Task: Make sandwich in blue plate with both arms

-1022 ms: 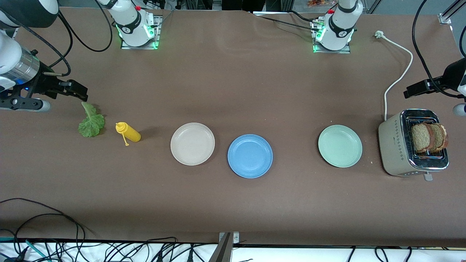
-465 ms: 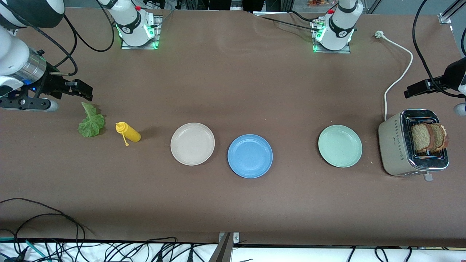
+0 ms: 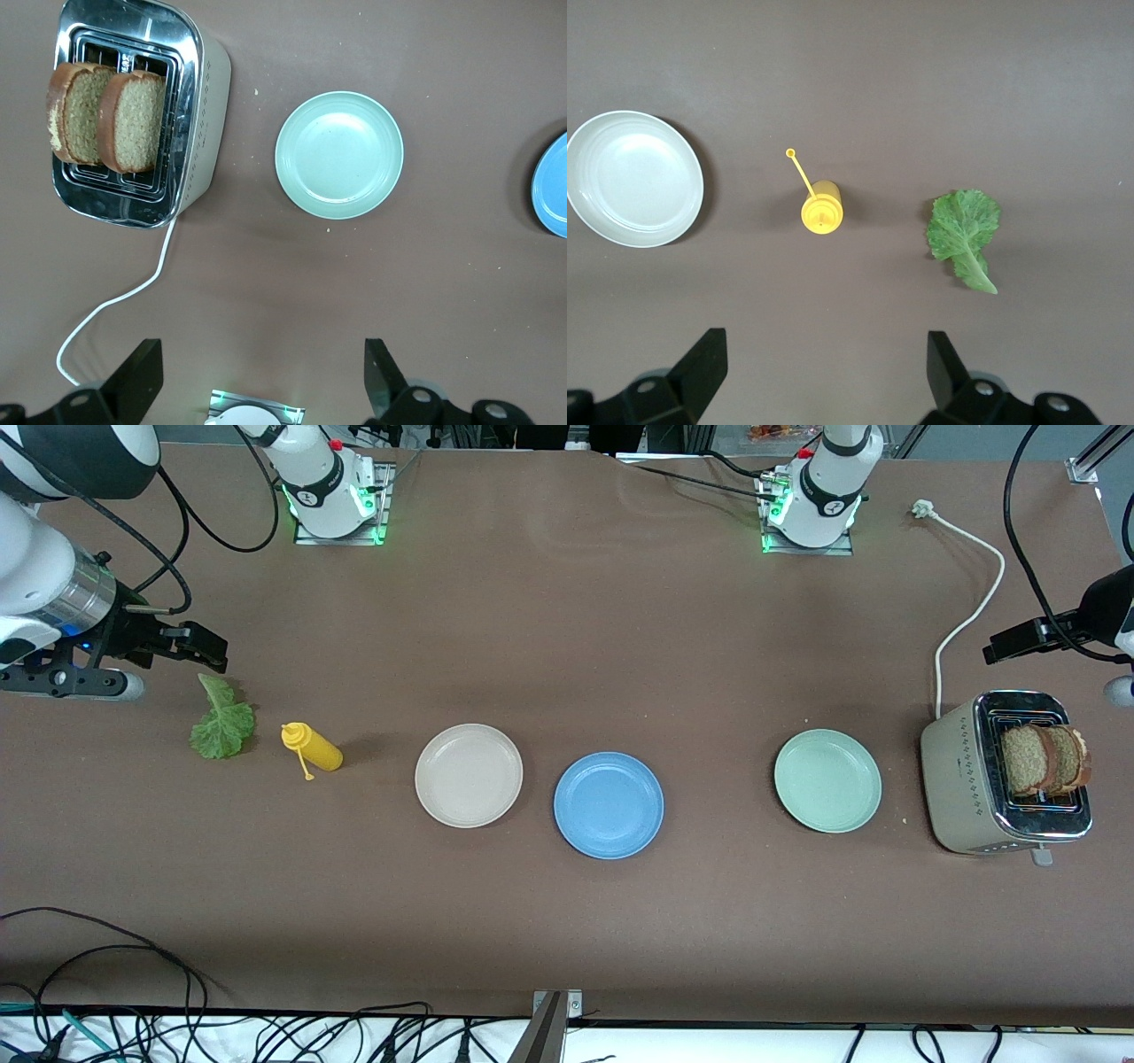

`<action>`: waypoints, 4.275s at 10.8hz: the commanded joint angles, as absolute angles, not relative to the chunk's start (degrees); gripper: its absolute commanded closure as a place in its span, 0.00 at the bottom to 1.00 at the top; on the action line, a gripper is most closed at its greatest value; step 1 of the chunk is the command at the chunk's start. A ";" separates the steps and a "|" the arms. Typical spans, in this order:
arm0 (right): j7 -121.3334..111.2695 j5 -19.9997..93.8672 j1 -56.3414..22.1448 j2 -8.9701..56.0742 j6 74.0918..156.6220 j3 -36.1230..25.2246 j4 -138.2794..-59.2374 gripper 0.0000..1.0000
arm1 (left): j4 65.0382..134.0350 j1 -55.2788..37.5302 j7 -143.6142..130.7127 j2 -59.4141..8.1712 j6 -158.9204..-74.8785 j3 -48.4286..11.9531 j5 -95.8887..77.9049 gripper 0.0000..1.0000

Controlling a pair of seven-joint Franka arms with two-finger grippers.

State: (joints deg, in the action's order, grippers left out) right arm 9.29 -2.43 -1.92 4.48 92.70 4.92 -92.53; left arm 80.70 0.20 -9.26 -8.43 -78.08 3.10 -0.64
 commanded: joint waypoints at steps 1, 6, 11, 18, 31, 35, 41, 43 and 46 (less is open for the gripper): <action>9.23 -2.37 -1.93 4.66 91.84 4.75 -92.11 0.00 | 80.24 0.35 -8.70 -7.91 -77.17 3.16 -0.53 0.00; 9.32 -2.29 -1.85 4.75 92.28 4.75 -92.02 0.00 | 80.16 0.35 -8.70 -8.00 -77.17 3.25 -0.53 0.00; 9.23 -2.29 -1.76 5.10 92.20 4.66 -92.11 0.00 | 80.24 1.40 -8.09 -8.52 -77.60 3.51 -0.70 0.00; 9.23 -2.37 -1.58 5.27 92.37 4.57 -92.02 0.00 | 80.24 6.06 -3.52 -15.47 -78.22 4.30 2.09 0.00; 9.23 -2.20 -1.58 5.62 93.51 4.48 -92.02 0.00 | 85.52 13.27 14.50 -24.34 -100.63 4.04 -1.58 0.00; 9.23 -2.11 -1.58 6.06 93.43 4.57 -92.02 0.00 | 85.43 13.80 15.21 -26.54 -101.78 3.96 -1.67 0.00; 9.14 -2.11 -1.58 6.06 93.43 4.48 -92.02 0.00 | 85.52 13.80 15.29 -26.72 -101.60 3.96 -1.67 0.84; 9.14 -2.11 -1.58 5.98 93.43 4.57 -92.02 0.00 | 85.52 13.80 15.29 -27.15 -101.60 3.96 -1.67 0.91; 9.14 -2.11 -1.67 5.98 93.43 4.57 -92.02 0.00 | 85.52 13.80 15.29 -27.16 -101.34 3.96 -1.67 1.00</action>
